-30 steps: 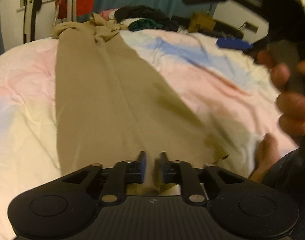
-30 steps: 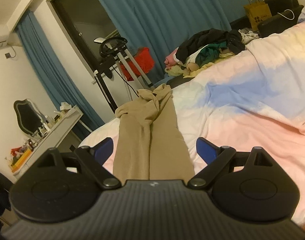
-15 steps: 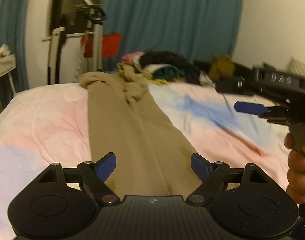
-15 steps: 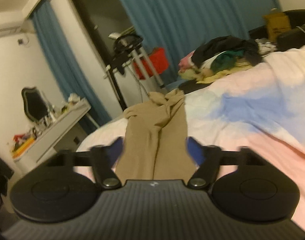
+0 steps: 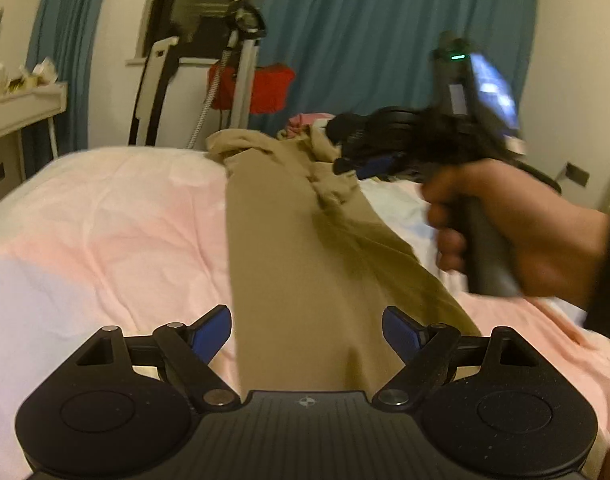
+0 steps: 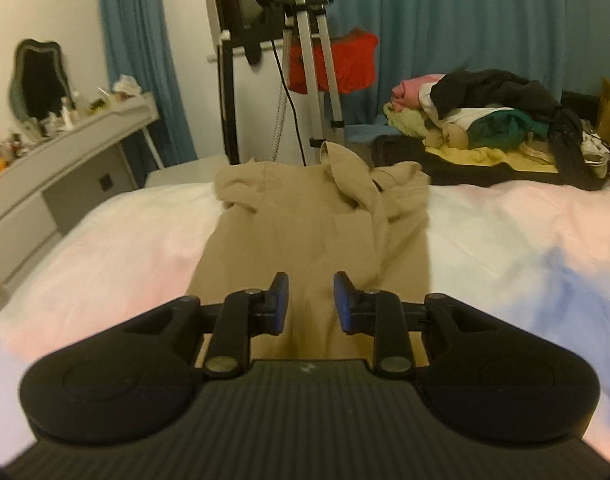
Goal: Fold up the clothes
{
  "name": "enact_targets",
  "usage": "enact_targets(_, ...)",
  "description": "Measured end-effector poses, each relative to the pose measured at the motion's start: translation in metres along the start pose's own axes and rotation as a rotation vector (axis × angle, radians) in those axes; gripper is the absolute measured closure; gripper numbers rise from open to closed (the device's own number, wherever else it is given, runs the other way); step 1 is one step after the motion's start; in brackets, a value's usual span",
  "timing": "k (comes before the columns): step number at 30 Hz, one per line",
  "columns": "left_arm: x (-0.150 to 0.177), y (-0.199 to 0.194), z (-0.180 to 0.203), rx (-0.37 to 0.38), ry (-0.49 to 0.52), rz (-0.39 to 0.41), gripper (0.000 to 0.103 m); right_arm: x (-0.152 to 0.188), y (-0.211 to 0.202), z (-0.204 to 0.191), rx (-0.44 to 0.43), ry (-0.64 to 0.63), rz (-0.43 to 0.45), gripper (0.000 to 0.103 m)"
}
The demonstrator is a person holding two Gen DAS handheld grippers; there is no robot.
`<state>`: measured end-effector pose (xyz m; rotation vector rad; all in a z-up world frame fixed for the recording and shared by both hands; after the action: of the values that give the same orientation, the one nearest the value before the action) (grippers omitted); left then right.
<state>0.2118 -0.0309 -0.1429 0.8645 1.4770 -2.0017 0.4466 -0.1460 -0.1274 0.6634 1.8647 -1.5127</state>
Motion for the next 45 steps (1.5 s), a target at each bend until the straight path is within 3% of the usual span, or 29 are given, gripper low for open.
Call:
enact_targets(4, 0.001, 0.013, -0.017, 0.027, -0.076, -0.024, 0.019, -0.01, 0.053, -0.001, 0.014, 0.049, -0.062, 0.075)
enact_targets(7, 0.001, 0.022, -0.03, 0.048, -0.132, -0.042, 0.019, -0.004, 0.071, 0.018, 0.077, 0.104, -0.068, 0.078)
enact_targets(12, 0.002, 0.03, -0.043, 0.067, -0.19, -0.058, 0.019, 0.004, 0.059, 0.077, 0.261, 0.207, -0.014, 0.075)
enact_targets(16, 0.002, 0.026, -0.04, 0.06, -0.187, -0.051, 0.019, 0.0, 0.037, 0.103, 0.337, 0.205, 0.04, 0.075)
enact_targets(23, 0.003, 0.017, -0.034, 0.049, -0.18, -0.039, 0.019, -0.033, 0.011, 0.075, 0.241, 0.117, 0.154, 0.075)
enact_targets(29, 0.004, 0.016, -0.034, 0.036, -0.176, -0.036, 0.019, -0.035, 0.058, 0.026, 0.074, 0.008, 0.024, 0.076)
enact_targets(34, 0.006, 0.021, -0.04, 0.037, -0.188, -0.046, 0.019, -0.015, 0.103, 0.036, 0.139, 0.049, -0.041, 0.078)
enact_targets(36, 0.008, 0.023, -0.042, 0.036, -0.189, -0.053, 0.019, -0.012, 0.108, 0.048, 0.184, 0.052, -0.007, 0.078)
enact_targets(39, 0.008, 0.023, -0.042, 0.04, -0.187, -0.057, 0.019, -0.021, 0.099, 0.069, 0.237, 0.103, 0.069, 0.078)
enact_targets(42, 0.007, 0.024, -0.041, 0.045, -0.184, -0.06, 0.019, -0.023, 0.076, 0.094, 0.345, 0.141, 0.114, 0.075)
enact_targets(45, 0.007, 0.024, -0.041, 0.05, -0.182, -0.063, 0.019, -0.013, 0.048, 0.108, 0.316, 0.176, 0.116, 0.075)
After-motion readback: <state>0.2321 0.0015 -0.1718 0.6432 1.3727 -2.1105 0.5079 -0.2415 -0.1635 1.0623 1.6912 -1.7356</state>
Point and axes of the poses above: each gripper's, at about its wrist camera, not at the fingertips, and y roughly the way its jaws point, z to its right, x to its underside, the point moved 10 cm from there along y, roughly the way its jaws point, and after that the axes turned 9 degrees about -z, right-handed, at the moved point
